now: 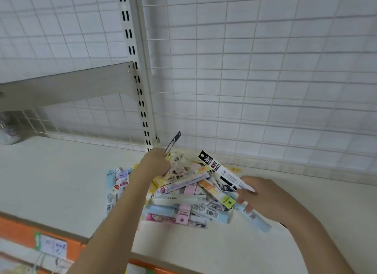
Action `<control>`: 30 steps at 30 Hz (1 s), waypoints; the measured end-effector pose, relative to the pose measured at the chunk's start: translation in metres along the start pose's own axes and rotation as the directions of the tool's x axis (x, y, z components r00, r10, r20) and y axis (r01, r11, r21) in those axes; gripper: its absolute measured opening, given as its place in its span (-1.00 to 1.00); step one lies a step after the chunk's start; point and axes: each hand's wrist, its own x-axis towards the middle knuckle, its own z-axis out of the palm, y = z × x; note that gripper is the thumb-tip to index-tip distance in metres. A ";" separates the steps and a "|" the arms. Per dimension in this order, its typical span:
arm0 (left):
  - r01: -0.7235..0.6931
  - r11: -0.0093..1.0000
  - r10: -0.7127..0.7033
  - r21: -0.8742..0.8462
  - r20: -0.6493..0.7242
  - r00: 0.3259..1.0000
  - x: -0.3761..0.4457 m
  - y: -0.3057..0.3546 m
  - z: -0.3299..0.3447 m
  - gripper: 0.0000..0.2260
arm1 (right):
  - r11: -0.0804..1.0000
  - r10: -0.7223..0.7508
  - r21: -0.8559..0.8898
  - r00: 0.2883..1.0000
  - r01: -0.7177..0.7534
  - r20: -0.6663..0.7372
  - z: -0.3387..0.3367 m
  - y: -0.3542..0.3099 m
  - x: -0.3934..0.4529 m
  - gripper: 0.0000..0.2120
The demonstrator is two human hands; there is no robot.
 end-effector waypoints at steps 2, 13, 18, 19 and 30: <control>0.004 1.000 -0.004 -0.005 0.013 1.000 -0.001 -0.011 -0.007 -0.74 | 0.998 -0.053 -0.014 0.999 0.053 0.004 0.001 -0.009 0.007 -0.87; 0.114 0.970 -0.128 -0.214 -0.050 0.991 -0.016 -0.064 -0.033 -0.87 | 0.987 -0.152 -0.042 0.988 0.152 0.017 0.019 -0.056 0.040 -0.80; 0.076 0.993 -0.089 -0.092 -0.139 0.986 -0.019 -0.074 -0.036 -0.68 | 0.991 -0.132 0.019 0.990 0.133 -0.048 0.024 -0.066 0.047 -0.71; 0.073 0.996 -0.081 -0.055 -0.154 0.985 -0.019 -0.075 -0.036 -0.68 | 0.992 -0.120 0.031 0.992 0.121 -0.051 0.024 -0.065 0.049 -0.74; -0.013 0.998 0.019 0.061 -0.102 0.995 -0.006 -0.051 -0.011 -0.69 | 0.998 0.037 0.059 0.995 -0.032 -0.093 -0.016 -0.025 0.061 -0.72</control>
